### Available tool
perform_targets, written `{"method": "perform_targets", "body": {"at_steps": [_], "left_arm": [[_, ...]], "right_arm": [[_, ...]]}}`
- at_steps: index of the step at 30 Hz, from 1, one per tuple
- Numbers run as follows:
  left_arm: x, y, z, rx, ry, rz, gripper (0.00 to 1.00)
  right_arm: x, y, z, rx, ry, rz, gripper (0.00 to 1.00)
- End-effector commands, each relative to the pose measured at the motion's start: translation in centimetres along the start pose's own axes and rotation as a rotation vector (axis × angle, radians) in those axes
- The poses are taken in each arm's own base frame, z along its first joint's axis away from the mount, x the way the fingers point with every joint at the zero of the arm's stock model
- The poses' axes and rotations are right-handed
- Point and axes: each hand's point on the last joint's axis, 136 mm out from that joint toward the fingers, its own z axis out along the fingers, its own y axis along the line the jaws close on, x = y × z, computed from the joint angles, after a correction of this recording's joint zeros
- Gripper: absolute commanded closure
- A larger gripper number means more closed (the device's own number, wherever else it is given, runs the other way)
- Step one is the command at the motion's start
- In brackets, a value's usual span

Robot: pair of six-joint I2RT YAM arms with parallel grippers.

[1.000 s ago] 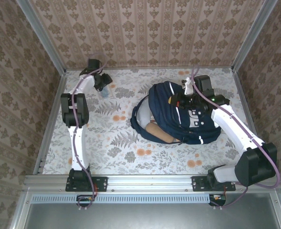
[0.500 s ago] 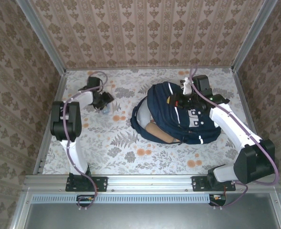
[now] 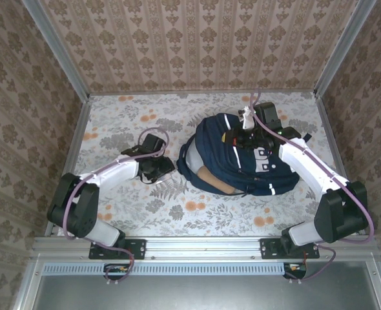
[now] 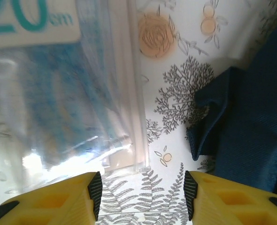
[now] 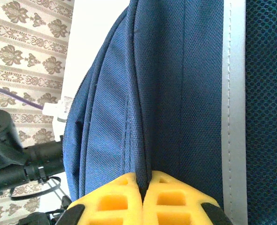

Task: Pack the student bag
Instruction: Move the pencil pouch to the middle-left of the table, then pick up the pencil pouch from the middle-left of the table.

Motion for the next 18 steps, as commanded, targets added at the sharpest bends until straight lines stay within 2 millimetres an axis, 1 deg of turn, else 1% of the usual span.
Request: {"method": "perform_targets", "body": {"at_steps": [1, 3, 7, 11, 14, 18], "left_arm": [[-3.2, 1.2, -2.1, -0.067, -0.067, 0.058, 0.48], [-5.5, 2.0, -2.6, -0.075, -0.087, 0.076, 0.48], [-10.2, 3.5, -2.8, -0.102, -0.112, 0.138, 0.49], [-14.4, 4.6, -2.2, -0.154, -0.117, 0.216, 0.5], [-16.9, 4.9, -1.3, -0.175, -0.115, 0.278, 0.51], [-19.3, 5.6, 0.0, -0.191, -0.109, 0.344, 0.52]], "right_arm": [[-1.2, 3.4, -0.7, -0.104, -0.039, -0.051, 0.98], [-1.2, 3.5, -0.8, -0.103, -0.041, -0.054, 0.98], [-1.1, 3.7, -1.0, -0.102, -0.042, -0.057, 0.97], [-0.9, 3.5, -1.1, -0.095, -0.038, -0.059, 0.97], [-0.9, 3.5, -1.2, -0.093, -0.038, -0.062, 0.97], [-1.0, 3.5, -1.1, -0.089, -0.035, -0.067, 0.97]]}}
